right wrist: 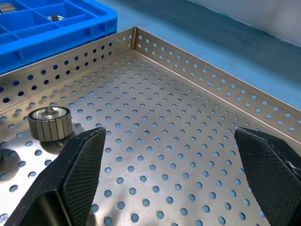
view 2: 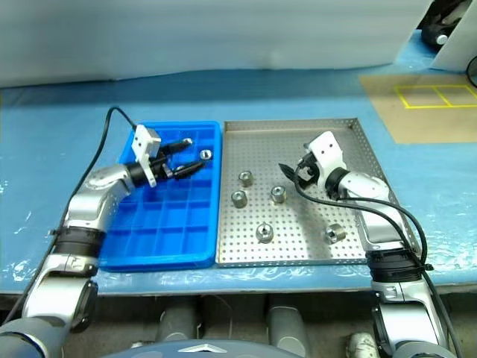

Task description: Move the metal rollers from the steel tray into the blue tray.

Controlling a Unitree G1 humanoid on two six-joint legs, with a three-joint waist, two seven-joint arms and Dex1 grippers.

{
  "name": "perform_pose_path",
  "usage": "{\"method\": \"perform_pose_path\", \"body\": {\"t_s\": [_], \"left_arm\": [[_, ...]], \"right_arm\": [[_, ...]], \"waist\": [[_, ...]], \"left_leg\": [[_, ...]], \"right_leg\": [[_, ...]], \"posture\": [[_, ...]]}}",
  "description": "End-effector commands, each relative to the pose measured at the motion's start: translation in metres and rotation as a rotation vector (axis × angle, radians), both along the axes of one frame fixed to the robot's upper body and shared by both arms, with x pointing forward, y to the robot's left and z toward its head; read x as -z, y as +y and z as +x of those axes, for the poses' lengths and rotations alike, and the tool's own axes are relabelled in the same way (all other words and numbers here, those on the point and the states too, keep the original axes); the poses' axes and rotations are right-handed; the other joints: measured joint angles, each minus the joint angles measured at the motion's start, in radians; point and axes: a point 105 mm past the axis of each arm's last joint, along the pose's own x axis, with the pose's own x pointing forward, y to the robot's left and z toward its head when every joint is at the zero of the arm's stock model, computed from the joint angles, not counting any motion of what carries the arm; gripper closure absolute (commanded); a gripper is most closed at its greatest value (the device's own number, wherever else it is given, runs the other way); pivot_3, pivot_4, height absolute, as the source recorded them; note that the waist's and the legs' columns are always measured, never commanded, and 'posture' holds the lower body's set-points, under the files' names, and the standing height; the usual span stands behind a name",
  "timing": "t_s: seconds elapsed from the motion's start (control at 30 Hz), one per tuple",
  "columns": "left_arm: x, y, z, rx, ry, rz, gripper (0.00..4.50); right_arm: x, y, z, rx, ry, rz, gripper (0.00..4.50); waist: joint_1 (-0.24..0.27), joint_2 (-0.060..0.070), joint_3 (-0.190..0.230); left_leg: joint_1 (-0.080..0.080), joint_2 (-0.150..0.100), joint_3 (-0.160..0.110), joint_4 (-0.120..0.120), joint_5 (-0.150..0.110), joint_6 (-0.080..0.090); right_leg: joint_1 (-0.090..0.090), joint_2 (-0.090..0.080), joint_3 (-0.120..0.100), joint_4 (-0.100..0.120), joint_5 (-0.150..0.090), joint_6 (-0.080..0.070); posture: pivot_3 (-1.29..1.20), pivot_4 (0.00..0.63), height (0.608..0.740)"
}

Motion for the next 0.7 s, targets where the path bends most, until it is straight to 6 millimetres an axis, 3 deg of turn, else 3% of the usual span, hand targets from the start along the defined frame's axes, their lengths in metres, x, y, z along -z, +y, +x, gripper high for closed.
{"method": "perform_pose_path", "body": {"t_s": [0.03,0.2,0.37,0.53,0.63,0.7], "left_arm": [[-0.018,-0.020,0.004,0.106,-0.073,0.041,0.03],[-0.019,-0.044,0.008,0.252,-0.070,0.103,0.03],[-0.004,-0.059,0.013,0.336,-0.046,0.209,0.03],[0.000,-0.072,0.015,0.413,-0.006,0.265,0.03],[0.013,-0.080,0.018,0.414,-0.010,0.372,0.03],[0.017,-0.086,0.019,0.413,-0.016,0.414,0.03]], "right_arm": [[-0.019,0.004,0.000,-0.014,-0.071,0.002,0.00],[-0.023,0.002,-0.006,0.006,-0.088,0.015,0.00],[-0.030,0.001,-0.019,0.005,-0.095,0.035,0.00],[-0.048,0.017,-0.055,-0.165,-0.028,0.113,0.00],[-0.040,0.024,-0.088,-0.310,0.071,0.009,0.00],[-0.039,0.021,-0.094,-0.307,0.089,-0.030,0.00]], "waist": [[-0.002,0.000,0.000],[-0.009,0.000,0.000],[-0.012,0.000,0.000],[-0.011,0.000,0.000],[-0.010,0.000,0.000],[-0.012,0.000,0.000]], "left_leg": [[0.000,-0.001,0.000,0.000,0.000,0.000],[0.000,-0.001,0.000,0.000,0.000,0.000],[0.000,0.000,0.000,0.000,0.000,0.001],[0.001,-0.001,0.000,0.001,-0.002,0.004],[0.005,-0.001,0.001,-0.001,-0.003,0.005],[0.011,-0.001,0.001,-0.003,-0.004,0.007]], "right_leg": [[0.000,-0.001,0.000,0.000,0.000,0.000],[0.000,-0.001,0.000,0.000,0.000,0.000],[0.000,0.000,0.001,-0.001,0.000,0.000],[0.002,-0.001,0.001,-0.002,0.000,0.000],[0.008,-0.001,0.001,-0.006,0.000,0.000],[0.014,-0.001,0.001,-0.010,0.000,0.000]], "posture": [[-0.27,0.150,0.740],[-0.32,0.150,0.740],[-0.40,0.150,0.740],[-0.47,0.150,0.740],[-0.52,0.150,0.740],[-0.54,0.150,0.740]]}}
